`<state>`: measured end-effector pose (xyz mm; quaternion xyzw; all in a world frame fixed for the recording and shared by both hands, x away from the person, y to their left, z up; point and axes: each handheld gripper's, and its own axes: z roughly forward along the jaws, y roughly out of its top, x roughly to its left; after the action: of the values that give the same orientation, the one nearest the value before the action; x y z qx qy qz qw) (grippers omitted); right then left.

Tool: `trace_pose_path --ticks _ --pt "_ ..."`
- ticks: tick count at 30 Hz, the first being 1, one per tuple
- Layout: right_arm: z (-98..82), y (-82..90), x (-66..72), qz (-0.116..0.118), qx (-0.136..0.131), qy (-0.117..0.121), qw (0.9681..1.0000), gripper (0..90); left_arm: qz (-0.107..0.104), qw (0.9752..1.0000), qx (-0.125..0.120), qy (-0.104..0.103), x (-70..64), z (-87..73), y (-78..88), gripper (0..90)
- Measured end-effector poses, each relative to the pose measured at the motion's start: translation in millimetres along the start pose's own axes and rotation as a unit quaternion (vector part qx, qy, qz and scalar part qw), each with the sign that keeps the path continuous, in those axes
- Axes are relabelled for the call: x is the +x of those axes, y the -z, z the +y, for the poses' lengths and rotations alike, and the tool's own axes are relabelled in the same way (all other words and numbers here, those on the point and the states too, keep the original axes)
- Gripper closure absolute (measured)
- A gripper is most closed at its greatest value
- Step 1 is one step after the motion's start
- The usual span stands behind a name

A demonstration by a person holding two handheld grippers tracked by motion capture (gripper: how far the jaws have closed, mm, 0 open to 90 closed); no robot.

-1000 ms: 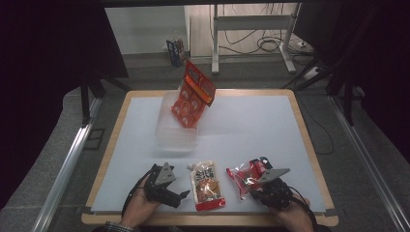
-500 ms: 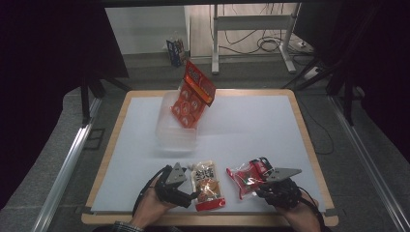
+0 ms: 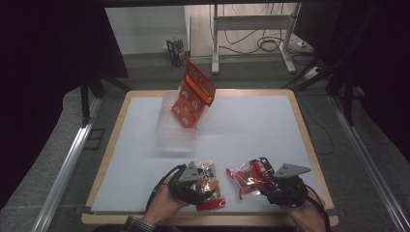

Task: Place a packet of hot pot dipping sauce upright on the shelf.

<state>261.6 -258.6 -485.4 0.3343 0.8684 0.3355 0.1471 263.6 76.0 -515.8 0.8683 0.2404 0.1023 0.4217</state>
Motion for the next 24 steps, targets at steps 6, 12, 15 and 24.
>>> trace_pose_path --ticks 6,12,15,24 --pt "0.8 1.2 0.0 -0.030 -0.022 0.008 0.9993 9.3 -0.014 0.9998 -0.013 0.000 -1.3 13.6 -9.8 16.7" --pt "-2.5 0.5 -2.3 -0.025 -0.028 0.012 0.9992 0.0 -0.023 0.9996 -0.014 -0.009 -5.0 25.1 -23.5 16.6" --pt "-4.0 0.1 -4.1 -0.014 -0.032 0.016 0.9993 0.0 -0.022 0.9996 -0.013 -0.015 -7.6 30.8 -31.5 16.0" --pt "-7.6 -1.6 -8.6 -0.016 -0.020 0.015 0.9996 0.0 -0.018 0.9992 -0.018 -0.032 -12.7 51.4 -51.5 26.8"
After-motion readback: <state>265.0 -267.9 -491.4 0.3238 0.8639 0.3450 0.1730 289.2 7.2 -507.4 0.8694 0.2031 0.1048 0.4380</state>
